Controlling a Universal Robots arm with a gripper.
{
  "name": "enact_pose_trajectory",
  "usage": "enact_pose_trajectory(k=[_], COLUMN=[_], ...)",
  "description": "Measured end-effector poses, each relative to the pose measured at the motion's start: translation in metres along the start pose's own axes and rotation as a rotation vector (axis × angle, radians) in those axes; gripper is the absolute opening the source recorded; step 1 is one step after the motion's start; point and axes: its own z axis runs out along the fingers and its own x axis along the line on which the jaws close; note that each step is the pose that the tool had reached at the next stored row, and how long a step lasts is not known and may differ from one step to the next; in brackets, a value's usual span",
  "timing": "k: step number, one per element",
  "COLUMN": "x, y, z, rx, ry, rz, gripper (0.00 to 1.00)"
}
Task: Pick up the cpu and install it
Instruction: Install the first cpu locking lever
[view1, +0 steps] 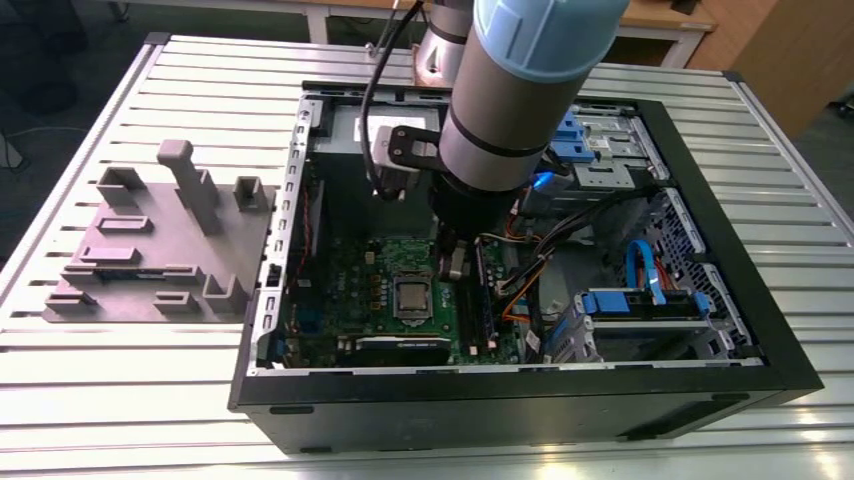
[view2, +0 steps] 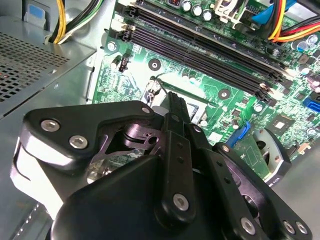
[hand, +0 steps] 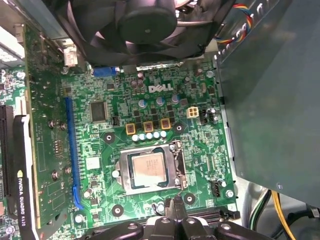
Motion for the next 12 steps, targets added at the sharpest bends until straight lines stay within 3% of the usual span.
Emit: enact_pose_trajectory(k=[7, 12], x=[0.0044, 0.0047], y=[-0.0002, -0.0005], z=[0.0009, 0.0025], rx=[-0.0017, -0.0015], ry=[0.0039, 0.0234], rz=[-0.025, -0.05], gripper=[0.1, 0.1])
